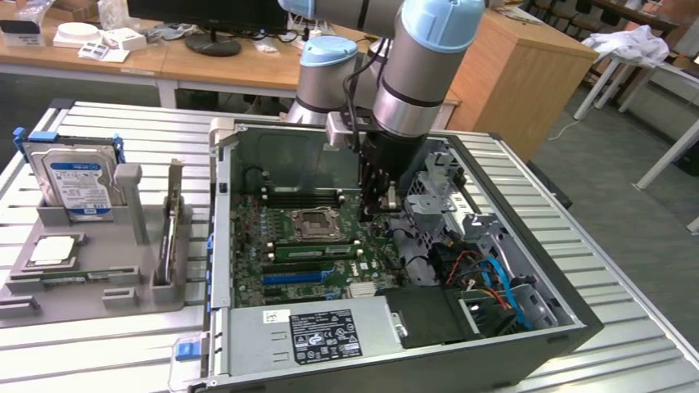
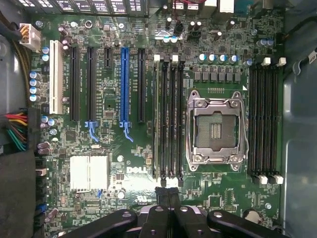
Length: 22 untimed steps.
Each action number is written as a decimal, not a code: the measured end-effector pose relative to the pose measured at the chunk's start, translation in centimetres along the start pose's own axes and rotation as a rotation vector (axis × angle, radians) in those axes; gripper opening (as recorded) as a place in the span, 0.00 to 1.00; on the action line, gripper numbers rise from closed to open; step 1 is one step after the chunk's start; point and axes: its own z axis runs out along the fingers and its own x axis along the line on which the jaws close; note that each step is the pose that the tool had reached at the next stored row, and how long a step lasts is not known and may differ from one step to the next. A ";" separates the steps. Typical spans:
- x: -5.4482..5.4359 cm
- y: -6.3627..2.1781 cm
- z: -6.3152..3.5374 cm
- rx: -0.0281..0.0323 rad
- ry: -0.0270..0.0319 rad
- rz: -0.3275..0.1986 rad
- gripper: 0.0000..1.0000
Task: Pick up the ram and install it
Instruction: 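Press down the ram until it locks into place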
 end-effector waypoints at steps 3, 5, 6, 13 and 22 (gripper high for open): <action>0.0 0.00 0.01 0.0001 -0.0002 0.000 0.11; 0.0 0.00 0.01 0.0001 -0.0002 0.000 0.11; 0.0 0.00 0.01 0.0000 -0.0002 0.000 0.11; 0.0 -0.44 0.01 -0.0244 0.0000 0.001 0.11; 0.0 -0.40 0.03 -0.0287 0.0000 0.001 0.11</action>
